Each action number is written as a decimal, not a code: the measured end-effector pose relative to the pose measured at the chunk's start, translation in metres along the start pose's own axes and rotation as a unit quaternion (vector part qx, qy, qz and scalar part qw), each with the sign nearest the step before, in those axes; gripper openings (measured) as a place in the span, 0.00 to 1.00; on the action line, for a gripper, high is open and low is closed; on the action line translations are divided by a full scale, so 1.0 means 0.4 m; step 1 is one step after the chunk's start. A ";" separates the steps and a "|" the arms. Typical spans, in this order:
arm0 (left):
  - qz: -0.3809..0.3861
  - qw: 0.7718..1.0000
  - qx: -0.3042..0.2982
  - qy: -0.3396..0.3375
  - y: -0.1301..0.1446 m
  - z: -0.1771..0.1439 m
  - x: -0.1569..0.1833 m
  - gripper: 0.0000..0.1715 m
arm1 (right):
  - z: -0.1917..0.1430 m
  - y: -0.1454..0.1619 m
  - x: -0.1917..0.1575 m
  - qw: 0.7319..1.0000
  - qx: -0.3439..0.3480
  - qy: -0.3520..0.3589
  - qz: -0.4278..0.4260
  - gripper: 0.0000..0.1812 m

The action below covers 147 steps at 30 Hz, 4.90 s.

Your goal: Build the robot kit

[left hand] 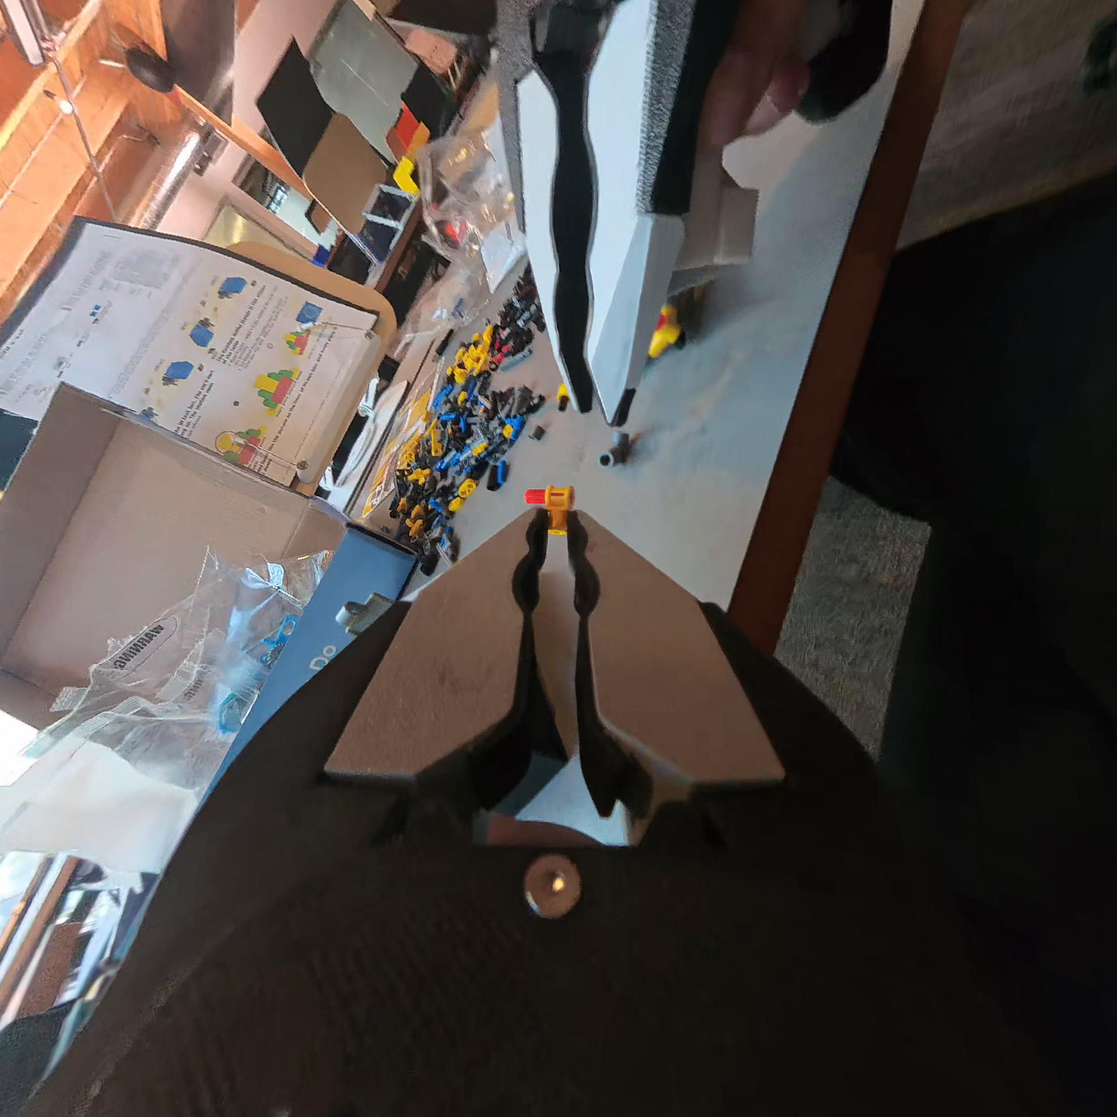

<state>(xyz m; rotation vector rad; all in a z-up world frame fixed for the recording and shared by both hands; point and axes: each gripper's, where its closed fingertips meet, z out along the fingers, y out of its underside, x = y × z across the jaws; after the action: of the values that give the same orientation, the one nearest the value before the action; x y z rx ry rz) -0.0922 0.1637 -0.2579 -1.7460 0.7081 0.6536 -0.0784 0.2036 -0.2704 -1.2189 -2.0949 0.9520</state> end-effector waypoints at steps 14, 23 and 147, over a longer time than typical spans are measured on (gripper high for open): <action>-0.325 0.907 0.241 0.118 -0.155 -0.078 -0.065 0.02 | -0.119 -0.174 -0.097 0.956 0.215 -0.195 0.046 0.12; -0.411 0.805 0.322 0.283 -0.224 -0.141 -0.028 0.02 | -0.172 -0.186 -0.146 0.924 0.262 -0.277 0.023 0.11; -0.383 0.866 -0.047 0.319 -0.062 0.051 0.049 0.12 | -0.011 -0.034 -0.017 0.970 -0.038 0.079 -0.227 0.05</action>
<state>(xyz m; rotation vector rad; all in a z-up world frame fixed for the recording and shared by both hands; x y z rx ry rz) -0.0623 0.1864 -0.2616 -2.1403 0.3382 -0.4709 -0.0790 0.1943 -0.2575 -0.7653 -2.1622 0.5525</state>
